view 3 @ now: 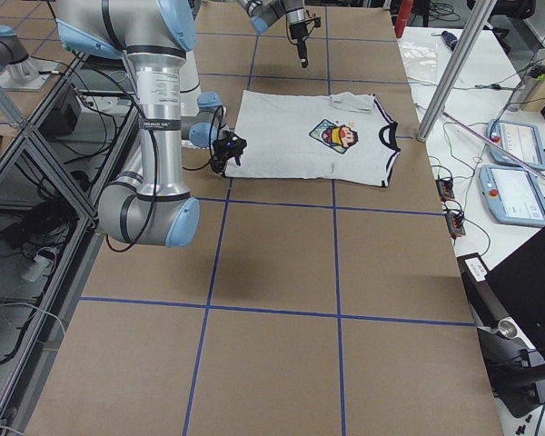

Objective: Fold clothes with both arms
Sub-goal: 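Move both grippers down along the shirt sides toward the hem, then grasp the hem corners nearest the robot with both grippers, then lift the hem with both grippers and fold it toward the collar, then release the hem near the collar and raise both grippers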

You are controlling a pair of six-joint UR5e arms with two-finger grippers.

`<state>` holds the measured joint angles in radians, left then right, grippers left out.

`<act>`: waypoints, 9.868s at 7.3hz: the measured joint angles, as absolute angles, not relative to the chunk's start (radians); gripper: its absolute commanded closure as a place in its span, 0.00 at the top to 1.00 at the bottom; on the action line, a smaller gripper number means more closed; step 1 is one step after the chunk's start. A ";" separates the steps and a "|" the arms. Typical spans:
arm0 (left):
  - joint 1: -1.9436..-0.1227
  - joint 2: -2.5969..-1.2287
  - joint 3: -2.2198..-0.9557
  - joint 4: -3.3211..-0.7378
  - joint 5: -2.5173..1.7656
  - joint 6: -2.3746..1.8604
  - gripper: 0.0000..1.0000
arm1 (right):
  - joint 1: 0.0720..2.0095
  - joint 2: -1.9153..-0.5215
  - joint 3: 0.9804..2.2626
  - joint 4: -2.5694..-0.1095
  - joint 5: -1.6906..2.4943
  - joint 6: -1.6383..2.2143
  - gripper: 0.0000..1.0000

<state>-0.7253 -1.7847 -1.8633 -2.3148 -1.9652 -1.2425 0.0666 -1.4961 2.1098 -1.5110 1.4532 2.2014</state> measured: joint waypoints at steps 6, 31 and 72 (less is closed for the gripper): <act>-0.724 -1.783 -1.854 -2.313 -1.967 -1.243 0.83 | 0.047 -1.512 2.127 -1.509 1.463 2.269 0.00; -0.166 -1.593 -2.070 -2.034 -1.690 -1.955 0.00 | 0.108 -1.554 2.283 -1.511 1.497 2.255 0.00; -0.836 -2.157 -1.316 -2.347 -1.689 -1.366 0.63 | 0.815 -0.838 1.310 -1.280 1.660 1.644 1.00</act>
